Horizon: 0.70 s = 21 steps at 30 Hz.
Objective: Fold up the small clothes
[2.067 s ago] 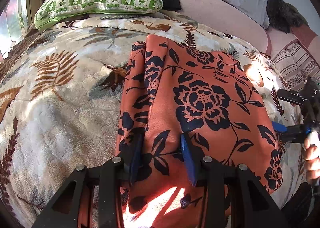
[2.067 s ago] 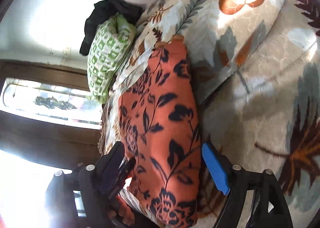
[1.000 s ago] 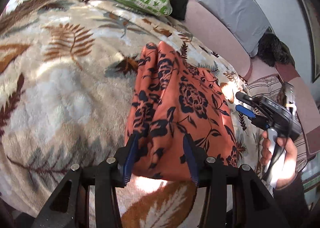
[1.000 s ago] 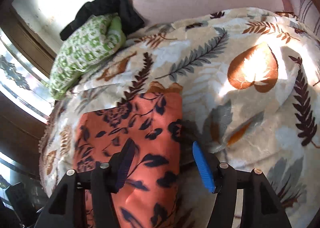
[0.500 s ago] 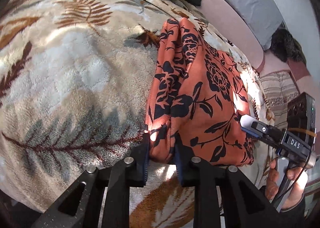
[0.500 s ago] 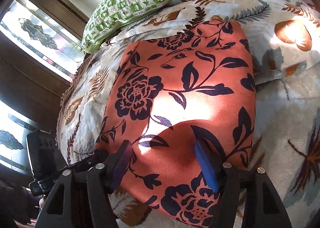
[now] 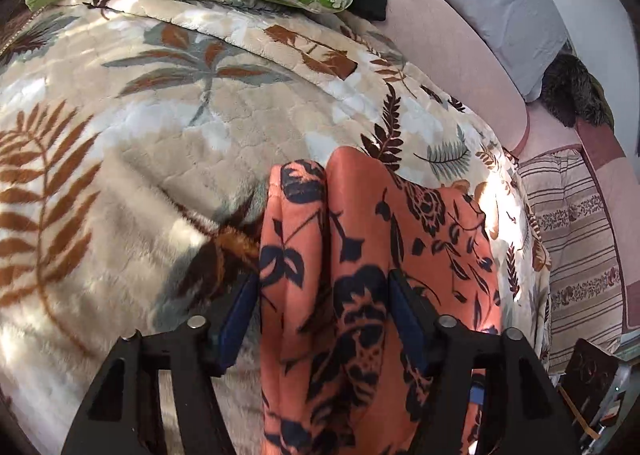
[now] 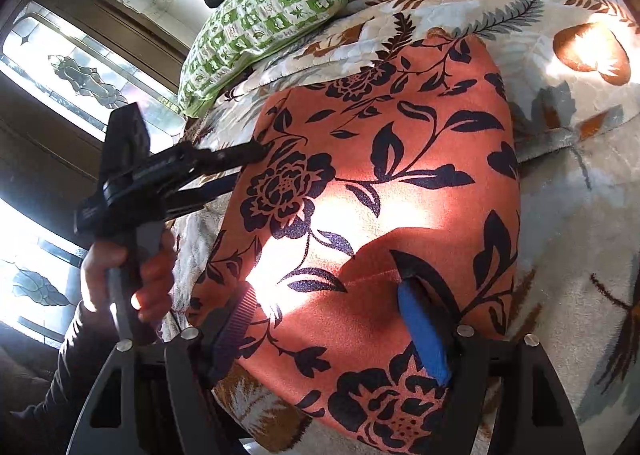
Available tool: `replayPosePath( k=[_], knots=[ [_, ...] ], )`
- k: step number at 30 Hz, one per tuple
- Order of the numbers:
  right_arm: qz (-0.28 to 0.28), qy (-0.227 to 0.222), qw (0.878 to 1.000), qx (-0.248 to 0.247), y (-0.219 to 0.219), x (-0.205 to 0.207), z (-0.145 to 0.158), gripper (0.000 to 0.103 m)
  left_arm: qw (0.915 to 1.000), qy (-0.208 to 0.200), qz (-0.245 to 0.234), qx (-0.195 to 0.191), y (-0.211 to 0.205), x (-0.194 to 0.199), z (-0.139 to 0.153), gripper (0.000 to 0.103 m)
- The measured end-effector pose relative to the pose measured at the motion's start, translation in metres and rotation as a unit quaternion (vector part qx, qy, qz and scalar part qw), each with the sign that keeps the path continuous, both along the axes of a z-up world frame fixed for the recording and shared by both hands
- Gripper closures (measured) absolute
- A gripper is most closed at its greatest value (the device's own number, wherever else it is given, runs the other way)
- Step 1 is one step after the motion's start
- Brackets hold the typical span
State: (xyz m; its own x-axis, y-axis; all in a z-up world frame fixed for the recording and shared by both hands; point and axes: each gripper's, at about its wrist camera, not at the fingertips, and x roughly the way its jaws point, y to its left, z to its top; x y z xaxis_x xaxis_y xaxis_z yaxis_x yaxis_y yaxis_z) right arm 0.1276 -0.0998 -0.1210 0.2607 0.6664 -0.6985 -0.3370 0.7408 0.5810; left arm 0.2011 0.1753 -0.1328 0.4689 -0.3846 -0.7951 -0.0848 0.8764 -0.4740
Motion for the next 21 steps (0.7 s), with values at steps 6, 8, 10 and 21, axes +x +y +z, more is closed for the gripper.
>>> replayPosePath(
  k=[6,8,10,21],
  knots=[
    [0.017,0.000,1.000,-0.002,0.003,0.002,0.000,0.026,0.9903,0.004,0.077,-0.116,0.026,-0.014,-0.028,0.075],
    [0.019,-0.002,1.000,-0.003,0.003,0.002,0.000,0.026,0.9894,0.002,0.081,-0.121,0.026,-0.017,-0.027,0.071],
    [0.015,-0.001,1.000,0.002,0.001,0.003,-0.001,0.026,0.9954,-0.010,0.070,-0.066,0.015,-0.023,-0.011,0.064],
    [0.004,0.017,1.000,0.007,0.000,0.006,-0.001,0.025,0.9936,-0.060,0.030,0.091,-0.029,-0.104,0.045,0.030]
  ],
)
